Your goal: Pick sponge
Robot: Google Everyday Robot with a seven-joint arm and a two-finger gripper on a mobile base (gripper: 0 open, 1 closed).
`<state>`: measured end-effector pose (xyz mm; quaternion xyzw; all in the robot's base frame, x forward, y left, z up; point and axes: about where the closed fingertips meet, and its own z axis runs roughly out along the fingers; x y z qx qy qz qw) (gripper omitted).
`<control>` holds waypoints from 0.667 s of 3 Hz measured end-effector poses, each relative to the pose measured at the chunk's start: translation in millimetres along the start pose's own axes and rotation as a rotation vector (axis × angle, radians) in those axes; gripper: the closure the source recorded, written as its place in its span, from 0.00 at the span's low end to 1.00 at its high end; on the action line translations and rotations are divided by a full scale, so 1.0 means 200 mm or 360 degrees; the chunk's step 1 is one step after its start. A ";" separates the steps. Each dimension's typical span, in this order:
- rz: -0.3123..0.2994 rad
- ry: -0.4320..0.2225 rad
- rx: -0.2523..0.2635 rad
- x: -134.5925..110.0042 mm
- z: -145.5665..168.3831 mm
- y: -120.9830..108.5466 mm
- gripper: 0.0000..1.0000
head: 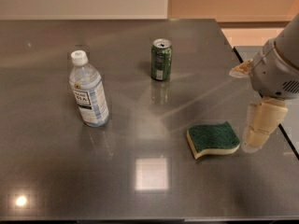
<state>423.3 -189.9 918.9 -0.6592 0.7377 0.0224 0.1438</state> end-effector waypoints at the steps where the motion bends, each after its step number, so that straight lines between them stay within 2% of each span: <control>1: -0.0036 0.0001 -0.0054 0.01 0.12 0.04 0.00; 2: -0.0060 0.0008 -0.0113 0.01 0.22 0.06 0.00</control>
Offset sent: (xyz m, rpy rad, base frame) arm -0.0038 0.0135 -0.0729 -0.0081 0.1124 0.0792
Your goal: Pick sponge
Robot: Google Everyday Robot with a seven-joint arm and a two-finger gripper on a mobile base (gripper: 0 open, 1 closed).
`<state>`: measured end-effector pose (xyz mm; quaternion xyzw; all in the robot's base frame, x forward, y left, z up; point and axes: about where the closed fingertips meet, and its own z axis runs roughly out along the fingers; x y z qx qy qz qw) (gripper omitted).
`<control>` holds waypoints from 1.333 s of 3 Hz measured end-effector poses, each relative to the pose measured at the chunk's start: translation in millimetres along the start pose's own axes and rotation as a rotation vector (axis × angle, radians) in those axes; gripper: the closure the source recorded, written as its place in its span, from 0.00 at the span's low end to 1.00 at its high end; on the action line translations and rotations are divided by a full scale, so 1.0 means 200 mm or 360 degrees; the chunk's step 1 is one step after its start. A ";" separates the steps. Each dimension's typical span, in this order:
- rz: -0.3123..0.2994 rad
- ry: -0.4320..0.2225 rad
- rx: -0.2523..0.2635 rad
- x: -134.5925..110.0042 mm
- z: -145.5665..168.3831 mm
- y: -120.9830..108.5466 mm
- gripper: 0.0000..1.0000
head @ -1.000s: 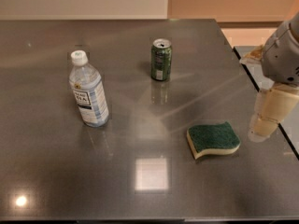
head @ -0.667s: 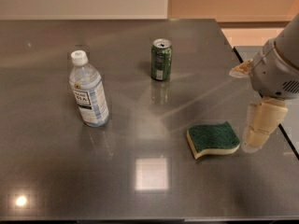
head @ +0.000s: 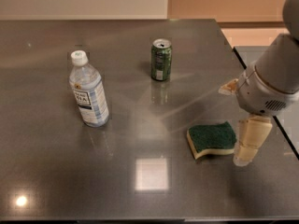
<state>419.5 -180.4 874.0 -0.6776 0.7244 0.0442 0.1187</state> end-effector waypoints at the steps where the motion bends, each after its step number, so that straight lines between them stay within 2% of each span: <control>1: 0.0013 0.0004 -0.0049 0.01 0.09 0.00 0.00; 2: 0.0024 -0.0005 -0.0076 0.02 0.15 0.01 0.00; 3: 0.0022 -0.0007 -0.0085 0.00 0.21 0.04 0.18; 4: 0.0032 -0.0008 -0.0083 0.00 0.22 0.06 0.41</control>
Offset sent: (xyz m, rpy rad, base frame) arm 0.0003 0.0047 -0.0452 0.0169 0.0703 -0.0093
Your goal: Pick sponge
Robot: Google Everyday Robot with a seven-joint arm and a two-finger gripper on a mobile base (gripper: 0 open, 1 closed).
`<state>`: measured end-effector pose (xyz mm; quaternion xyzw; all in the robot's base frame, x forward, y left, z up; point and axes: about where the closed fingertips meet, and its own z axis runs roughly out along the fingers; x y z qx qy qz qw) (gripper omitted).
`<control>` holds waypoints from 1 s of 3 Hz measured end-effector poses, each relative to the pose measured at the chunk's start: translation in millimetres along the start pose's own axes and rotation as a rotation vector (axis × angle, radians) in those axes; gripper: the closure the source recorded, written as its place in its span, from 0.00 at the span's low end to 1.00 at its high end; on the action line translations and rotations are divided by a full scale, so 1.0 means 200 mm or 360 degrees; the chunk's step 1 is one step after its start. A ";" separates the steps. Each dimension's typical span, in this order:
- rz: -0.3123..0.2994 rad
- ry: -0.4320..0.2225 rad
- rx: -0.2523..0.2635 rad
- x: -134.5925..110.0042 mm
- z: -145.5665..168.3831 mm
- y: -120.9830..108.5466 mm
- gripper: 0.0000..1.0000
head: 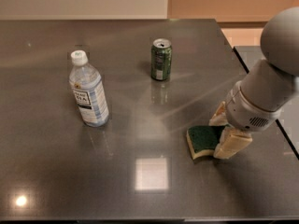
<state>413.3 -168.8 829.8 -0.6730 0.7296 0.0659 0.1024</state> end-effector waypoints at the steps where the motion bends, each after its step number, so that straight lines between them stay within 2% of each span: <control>1: 0.0005 -0.0008 0.0011 -0.01 -0.03 0.01 0.64; 2: 0.0020 -0.0058 -0.0001 -0.04 -0.12 -0.03 0.88; 3: 0.0010 -0.0113 -0.0034 -0.10 -0.26 -0.08 1.00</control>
Offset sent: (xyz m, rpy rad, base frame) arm 0.0144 0.0015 0.0601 0.0934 0.0118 -0.0253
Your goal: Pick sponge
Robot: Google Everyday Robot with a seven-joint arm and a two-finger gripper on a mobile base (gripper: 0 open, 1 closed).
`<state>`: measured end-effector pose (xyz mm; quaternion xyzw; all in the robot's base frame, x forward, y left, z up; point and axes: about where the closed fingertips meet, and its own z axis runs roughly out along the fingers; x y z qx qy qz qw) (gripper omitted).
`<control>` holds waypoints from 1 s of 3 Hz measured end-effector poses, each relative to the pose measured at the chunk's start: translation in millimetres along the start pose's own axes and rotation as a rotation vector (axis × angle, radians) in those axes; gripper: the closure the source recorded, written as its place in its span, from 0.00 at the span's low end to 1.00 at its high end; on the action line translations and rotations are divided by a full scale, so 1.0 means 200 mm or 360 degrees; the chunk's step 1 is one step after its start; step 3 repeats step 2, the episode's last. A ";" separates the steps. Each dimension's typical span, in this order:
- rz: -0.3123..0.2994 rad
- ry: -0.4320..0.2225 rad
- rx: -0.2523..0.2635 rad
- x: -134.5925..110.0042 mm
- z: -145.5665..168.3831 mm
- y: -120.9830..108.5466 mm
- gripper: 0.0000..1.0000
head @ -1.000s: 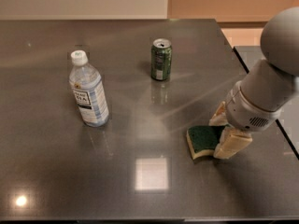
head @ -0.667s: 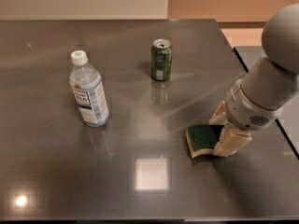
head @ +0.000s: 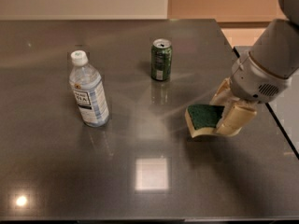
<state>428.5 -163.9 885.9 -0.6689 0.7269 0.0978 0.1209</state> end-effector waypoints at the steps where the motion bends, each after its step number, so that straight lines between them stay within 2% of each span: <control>1: -0.0116 -0.0062 0.0030 -0.16 -0.27 -0.08 1.00; 3: -0.0116 -0.0063 0.0034 -0.16 -0.27 -0.08 1.00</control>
Offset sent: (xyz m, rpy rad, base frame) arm 0.0041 0.0094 0.0872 0.0258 -0.0075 0.1158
